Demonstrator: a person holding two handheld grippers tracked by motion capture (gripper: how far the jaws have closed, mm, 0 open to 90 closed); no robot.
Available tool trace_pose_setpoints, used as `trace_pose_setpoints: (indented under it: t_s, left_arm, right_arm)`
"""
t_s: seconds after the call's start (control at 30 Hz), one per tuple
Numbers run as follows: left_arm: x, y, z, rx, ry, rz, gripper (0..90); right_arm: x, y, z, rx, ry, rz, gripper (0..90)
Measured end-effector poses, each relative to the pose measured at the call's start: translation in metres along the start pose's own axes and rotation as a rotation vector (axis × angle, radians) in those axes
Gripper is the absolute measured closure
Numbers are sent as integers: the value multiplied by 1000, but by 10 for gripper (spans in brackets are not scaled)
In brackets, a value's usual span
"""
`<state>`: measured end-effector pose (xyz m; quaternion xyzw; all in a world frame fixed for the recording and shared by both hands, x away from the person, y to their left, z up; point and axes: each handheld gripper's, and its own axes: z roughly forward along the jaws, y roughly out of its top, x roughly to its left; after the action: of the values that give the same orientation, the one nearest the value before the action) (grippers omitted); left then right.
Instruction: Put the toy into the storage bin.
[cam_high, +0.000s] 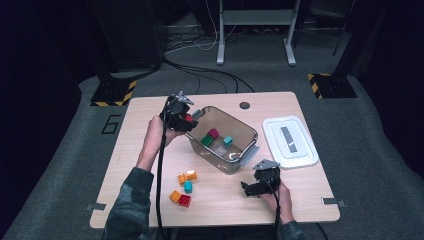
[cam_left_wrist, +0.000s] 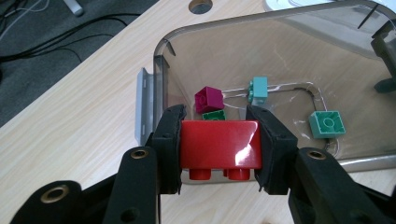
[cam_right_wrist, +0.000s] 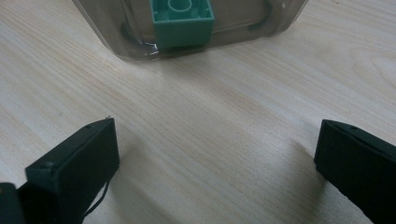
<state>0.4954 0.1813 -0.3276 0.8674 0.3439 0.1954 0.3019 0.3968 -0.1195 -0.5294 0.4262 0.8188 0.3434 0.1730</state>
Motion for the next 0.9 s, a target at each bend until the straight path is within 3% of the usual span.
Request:
trace_pose_setpoints:
  t_s: [0.3,0.5,0.7,0.9]
  left_arm:
    - [3,7,21,23,3,-21,581]
    - [2,10,33,33,-18,-41,555]
    - [3,8,36,45,-19,-72,334]
    - [0,-1,20,8,-5,-71,200]
  right_arm:
    - [0,0,0,0,1,-2,0]
    - [0,0,0,-1,0,0,0]
    - [-1,0,0,0,-1,-14,0]
    - [-1,0,0,0,-1,-14,0]
